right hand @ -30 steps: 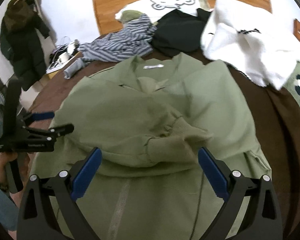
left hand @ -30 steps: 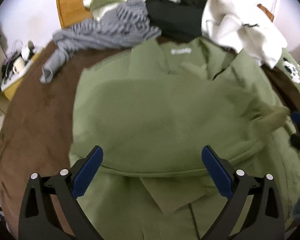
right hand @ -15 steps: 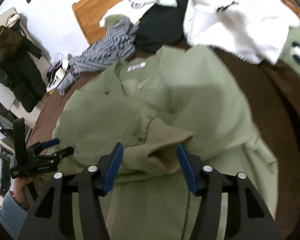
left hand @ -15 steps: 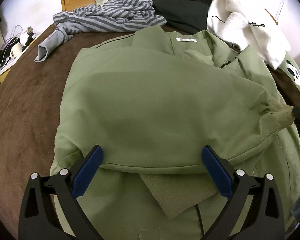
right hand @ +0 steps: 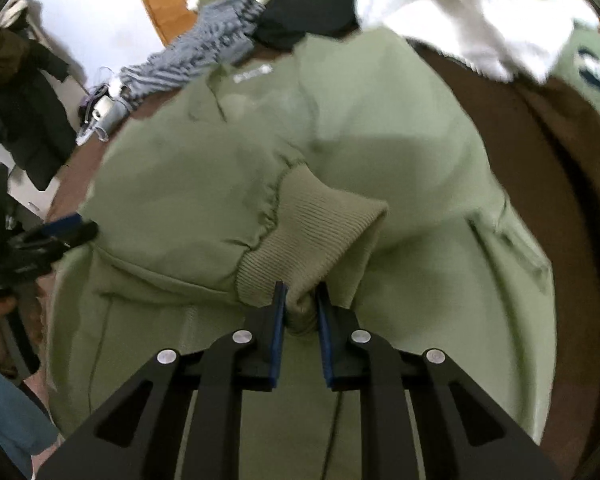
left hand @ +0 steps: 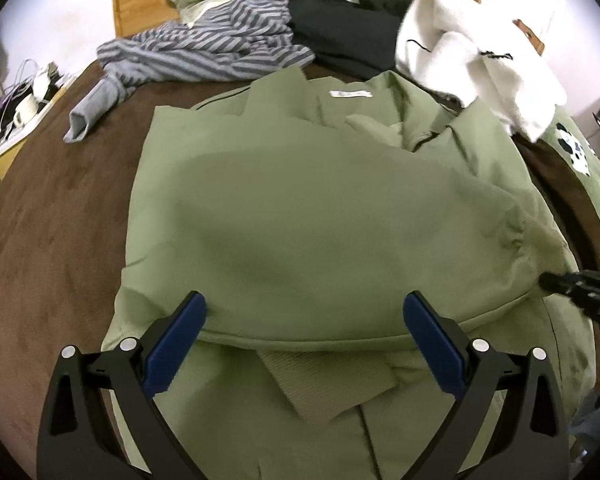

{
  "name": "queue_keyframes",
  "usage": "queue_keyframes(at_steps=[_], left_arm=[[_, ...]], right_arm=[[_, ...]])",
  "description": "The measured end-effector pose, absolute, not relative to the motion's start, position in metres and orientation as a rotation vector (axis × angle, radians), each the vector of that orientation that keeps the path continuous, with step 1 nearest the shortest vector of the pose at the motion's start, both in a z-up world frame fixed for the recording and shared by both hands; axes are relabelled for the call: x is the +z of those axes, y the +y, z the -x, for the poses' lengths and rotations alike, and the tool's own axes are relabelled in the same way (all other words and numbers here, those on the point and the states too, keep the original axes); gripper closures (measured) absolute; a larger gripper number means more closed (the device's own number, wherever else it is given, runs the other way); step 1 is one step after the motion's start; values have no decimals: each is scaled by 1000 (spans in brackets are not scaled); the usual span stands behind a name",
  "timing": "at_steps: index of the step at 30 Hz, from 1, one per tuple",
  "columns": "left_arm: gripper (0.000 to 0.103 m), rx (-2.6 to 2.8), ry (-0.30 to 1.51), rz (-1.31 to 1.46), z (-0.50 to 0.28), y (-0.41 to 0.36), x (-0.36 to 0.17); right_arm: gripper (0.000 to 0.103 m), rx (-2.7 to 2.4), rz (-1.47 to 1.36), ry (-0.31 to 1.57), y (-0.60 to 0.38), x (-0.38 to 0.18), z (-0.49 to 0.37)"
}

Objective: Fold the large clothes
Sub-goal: 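Grasp the ribbed cuff with the right tool and tuck it onto the fold, then move both tools to the ribbed jacket hem and grasp it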

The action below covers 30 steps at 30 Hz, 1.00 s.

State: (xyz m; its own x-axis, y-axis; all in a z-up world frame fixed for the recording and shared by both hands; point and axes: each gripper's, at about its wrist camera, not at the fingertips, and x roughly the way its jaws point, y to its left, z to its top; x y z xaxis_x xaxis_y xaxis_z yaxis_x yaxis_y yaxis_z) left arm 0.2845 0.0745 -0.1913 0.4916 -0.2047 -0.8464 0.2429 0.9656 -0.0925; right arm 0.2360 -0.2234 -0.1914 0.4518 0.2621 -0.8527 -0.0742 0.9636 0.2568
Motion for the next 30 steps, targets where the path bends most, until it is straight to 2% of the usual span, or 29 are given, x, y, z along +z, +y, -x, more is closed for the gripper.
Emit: queue_keyframes(at_steps=[6,19,21,22,24,25,30], left_arm=[[7,-283,1105,-57,-296,69,-217],[6,-261,1081,-31,-294,68,-220],[6,-257,1079,-25,-294,69,-219],[7,-253,1077,-15,-294,69,-217],[7,-244,1071,4,-293,72,-211],[7,-240,1067,10,-293,73,-207],[7,-208,1024,21,-277,82,-175]], right_arm=[[87,196,-250,1114,-231,-220,-236],[87,205,-218,1111,-228,-218,-236],[83,201,-225,1115,-228,-217,-235],[75,185,-214,1117,-227,-212,-235],[51,158,-191,1106,-225,-204,-233],[33,139,-172,1082,-225,-193,-230],[20,143,-140,1020,-228,-156,-219]])
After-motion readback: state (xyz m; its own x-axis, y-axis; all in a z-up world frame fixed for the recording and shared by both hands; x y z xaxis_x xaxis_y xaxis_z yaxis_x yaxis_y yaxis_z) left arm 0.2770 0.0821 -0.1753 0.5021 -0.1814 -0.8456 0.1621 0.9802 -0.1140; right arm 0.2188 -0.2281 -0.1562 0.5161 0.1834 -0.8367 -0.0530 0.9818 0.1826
